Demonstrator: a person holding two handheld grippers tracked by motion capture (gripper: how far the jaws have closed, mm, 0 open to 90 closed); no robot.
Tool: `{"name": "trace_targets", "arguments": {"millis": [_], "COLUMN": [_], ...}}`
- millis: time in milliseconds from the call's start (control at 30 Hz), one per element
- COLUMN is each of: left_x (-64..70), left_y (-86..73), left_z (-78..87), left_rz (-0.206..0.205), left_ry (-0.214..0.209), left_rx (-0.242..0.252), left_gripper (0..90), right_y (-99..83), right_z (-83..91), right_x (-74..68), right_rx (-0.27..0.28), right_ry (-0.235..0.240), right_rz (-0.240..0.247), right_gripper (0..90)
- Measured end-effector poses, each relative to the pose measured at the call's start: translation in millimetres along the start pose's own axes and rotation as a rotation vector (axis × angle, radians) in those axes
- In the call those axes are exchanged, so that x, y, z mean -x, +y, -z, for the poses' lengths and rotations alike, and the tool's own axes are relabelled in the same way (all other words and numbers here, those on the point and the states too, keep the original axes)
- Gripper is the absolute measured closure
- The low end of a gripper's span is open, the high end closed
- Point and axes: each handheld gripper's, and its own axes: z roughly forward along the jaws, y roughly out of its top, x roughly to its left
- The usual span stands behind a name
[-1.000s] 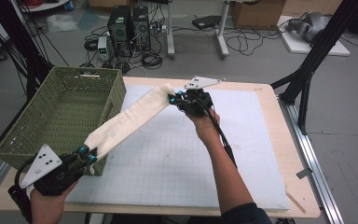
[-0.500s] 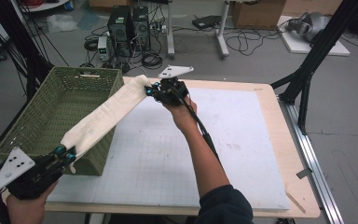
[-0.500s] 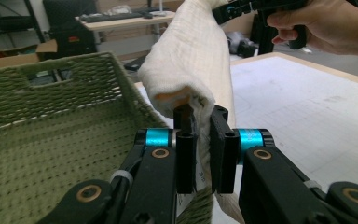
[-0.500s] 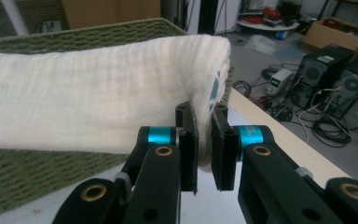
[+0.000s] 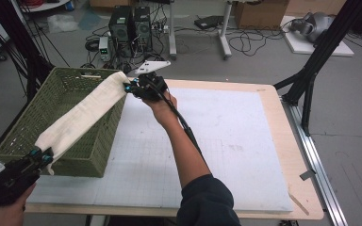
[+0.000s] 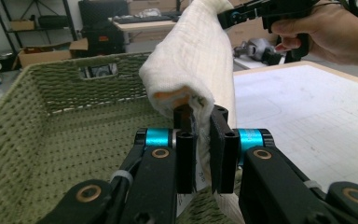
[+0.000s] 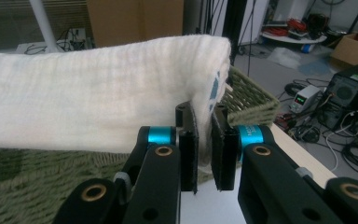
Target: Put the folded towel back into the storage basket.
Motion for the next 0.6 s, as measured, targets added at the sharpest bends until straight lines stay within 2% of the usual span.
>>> {"name": "trace_targets", "arguments": {"millis": [400,600], "left_x": [-27.2,-39.3], "left_y": [-7.0,-6.4], "left_z": [3.5,-0.4], "left_rz": [0.043,0.051], "left_ry": [0.054,0.079], "left_rx": [-0.013,-0.017], "left_gripper": [82.2,82.1], "right_y": [21.9,27.2], "right_z": [-43.6,-63.1], "right_x": [-5.4,-7.1], "right_rx": [-0.037,-0.051], "right_ry": [0.014,-0.009], "right_rz": [0.043,0.029], "right_gripper": [83.1,83.1]}}
